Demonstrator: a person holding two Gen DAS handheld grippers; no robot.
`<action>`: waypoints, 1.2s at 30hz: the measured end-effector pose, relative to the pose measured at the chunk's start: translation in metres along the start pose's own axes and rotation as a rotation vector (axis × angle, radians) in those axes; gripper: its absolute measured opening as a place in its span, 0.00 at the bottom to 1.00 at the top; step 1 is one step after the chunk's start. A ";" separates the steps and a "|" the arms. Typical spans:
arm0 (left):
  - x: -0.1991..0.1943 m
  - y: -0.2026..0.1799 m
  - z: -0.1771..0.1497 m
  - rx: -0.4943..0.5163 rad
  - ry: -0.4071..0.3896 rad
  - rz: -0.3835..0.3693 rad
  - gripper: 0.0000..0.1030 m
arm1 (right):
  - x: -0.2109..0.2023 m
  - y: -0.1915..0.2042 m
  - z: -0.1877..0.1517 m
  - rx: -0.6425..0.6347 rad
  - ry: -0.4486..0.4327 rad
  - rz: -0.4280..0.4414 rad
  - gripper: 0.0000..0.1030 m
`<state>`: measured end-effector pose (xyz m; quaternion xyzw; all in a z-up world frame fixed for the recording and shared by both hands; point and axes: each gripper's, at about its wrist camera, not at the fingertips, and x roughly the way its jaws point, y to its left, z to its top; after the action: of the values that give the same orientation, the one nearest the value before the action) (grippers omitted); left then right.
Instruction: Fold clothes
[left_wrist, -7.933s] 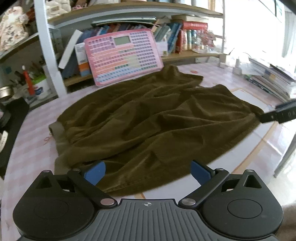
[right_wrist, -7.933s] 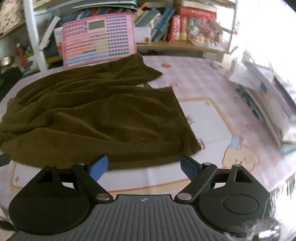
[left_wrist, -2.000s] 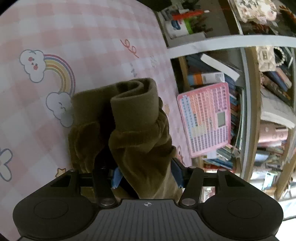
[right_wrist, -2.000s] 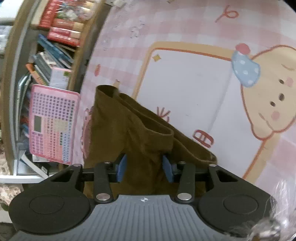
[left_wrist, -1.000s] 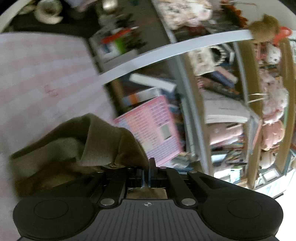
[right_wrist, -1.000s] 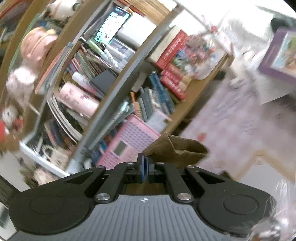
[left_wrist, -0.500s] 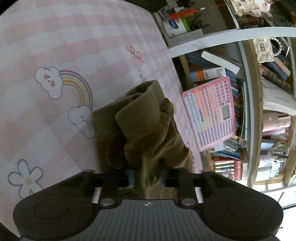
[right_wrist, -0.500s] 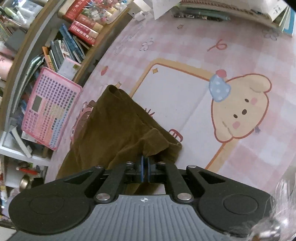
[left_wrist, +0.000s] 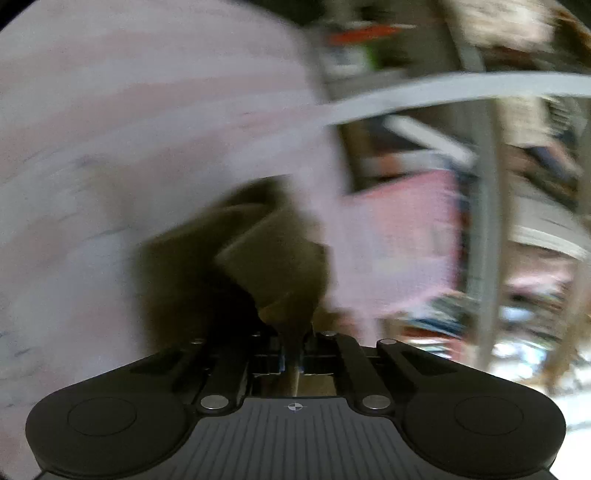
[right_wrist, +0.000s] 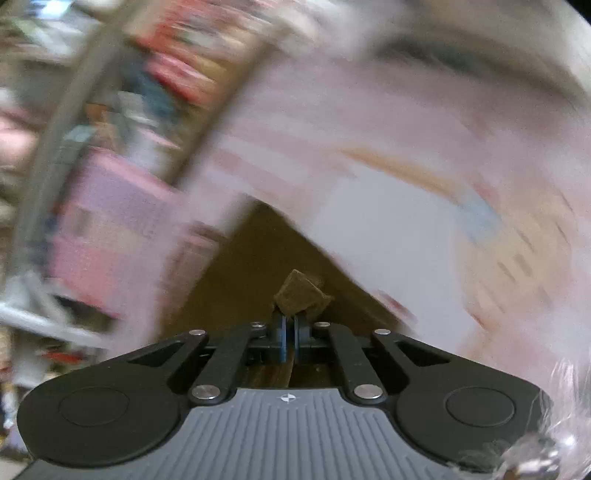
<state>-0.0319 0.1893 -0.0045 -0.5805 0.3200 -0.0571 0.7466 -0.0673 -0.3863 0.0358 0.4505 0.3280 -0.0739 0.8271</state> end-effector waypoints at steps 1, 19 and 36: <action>-0.006 -0.013 0.001 0.044 -0.009 -0.049 0.04 | -0.012 0.013 0.007 -0.038 -0.044 0.061 0.04; -0.021 0.057 -0.030 0.021 0.020 0.098 0.42 | 0.001 -0.053 -0.035 -0.115 0.004 -0.286 0.22; -0.018 0.030 -0.019 0.022 -0.108 0.041 0.09 | 0.050 0.025 -0.107 -0.822 0.076 -0.328 0.25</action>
<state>-0.0647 0.1917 -0.0263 -0.5677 0.2902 -0.0140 0.7703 -0.0691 -0.2786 -0.0177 0.0287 0.4274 -0.0513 0.9021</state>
